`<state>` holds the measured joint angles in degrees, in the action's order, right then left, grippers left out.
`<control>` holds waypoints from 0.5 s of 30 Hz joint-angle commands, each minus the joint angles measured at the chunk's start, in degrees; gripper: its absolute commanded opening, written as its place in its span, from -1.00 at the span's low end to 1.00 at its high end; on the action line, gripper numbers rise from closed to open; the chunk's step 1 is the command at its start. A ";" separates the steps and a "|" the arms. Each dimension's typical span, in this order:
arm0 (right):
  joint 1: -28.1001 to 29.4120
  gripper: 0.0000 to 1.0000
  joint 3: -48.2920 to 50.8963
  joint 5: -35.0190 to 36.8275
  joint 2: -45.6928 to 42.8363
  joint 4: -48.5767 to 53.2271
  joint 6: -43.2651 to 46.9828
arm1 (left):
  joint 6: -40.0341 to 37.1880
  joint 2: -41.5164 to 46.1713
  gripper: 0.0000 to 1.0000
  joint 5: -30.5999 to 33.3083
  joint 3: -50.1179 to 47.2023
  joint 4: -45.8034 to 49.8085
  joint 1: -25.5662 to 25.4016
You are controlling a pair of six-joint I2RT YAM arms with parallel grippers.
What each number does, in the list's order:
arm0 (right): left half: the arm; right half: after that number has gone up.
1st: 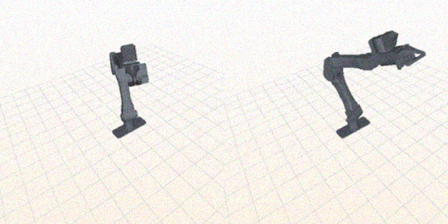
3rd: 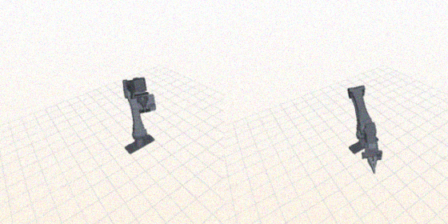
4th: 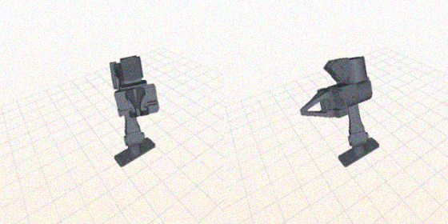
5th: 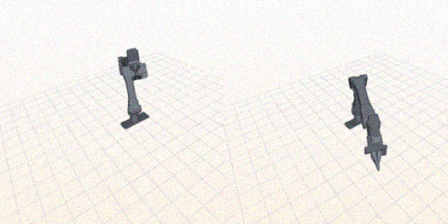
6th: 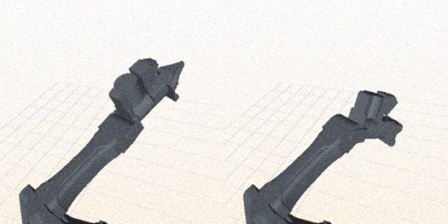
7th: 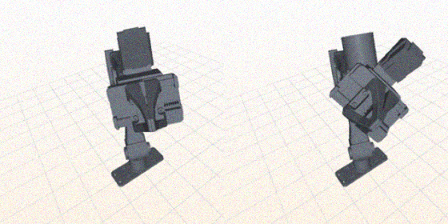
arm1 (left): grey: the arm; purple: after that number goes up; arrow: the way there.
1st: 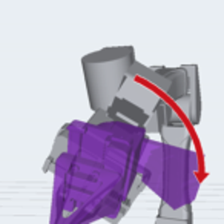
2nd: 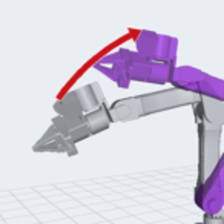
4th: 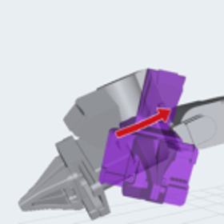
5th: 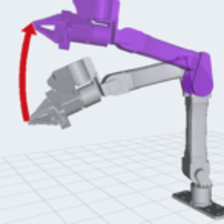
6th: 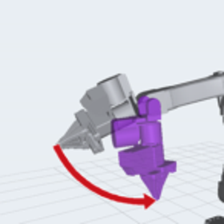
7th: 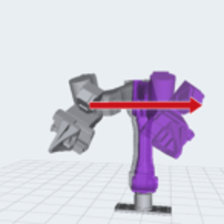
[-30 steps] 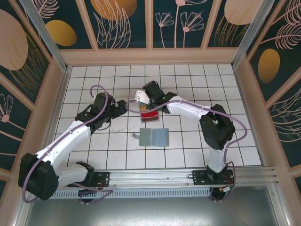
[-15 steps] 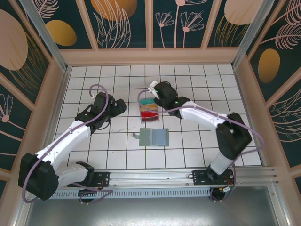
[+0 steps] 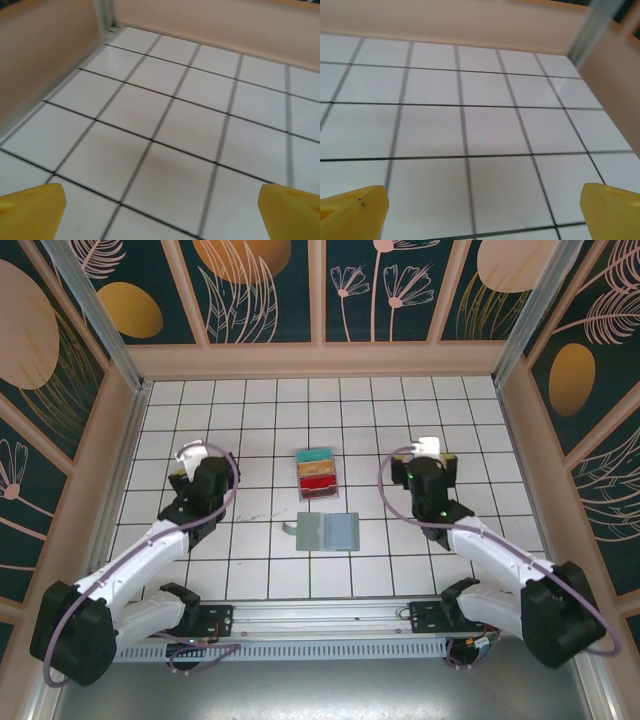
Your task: Take the credit cards out of the card holder
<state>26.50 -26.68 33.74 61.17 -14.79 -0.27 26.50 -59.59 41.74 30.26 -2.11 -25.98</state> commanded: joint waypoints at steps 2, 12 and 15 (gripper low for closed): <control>-6.96 0.97 6.29 -3.55 -1.68 -14.63 -4.36 | -16.57 3.39 0.97 5.13 -7.81 -21.45 2.52; -22.79 0.98 11.38 -15.06 11.61 -35.29 -5.01 | -14.87 -10.80 0.97 -3.78 -9.19 -32.48 16.41; -24.30 0.97 11.14 -17.17 17.13 -41.85 -4.09 | -15.04 -15.50 0.98 -8.29 -11.35 -42.71 18.74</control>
<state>3.20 -15.75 21.41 75.40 -44.03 -3.99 12.25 -72.31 38.48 20.93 -32.56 -8.91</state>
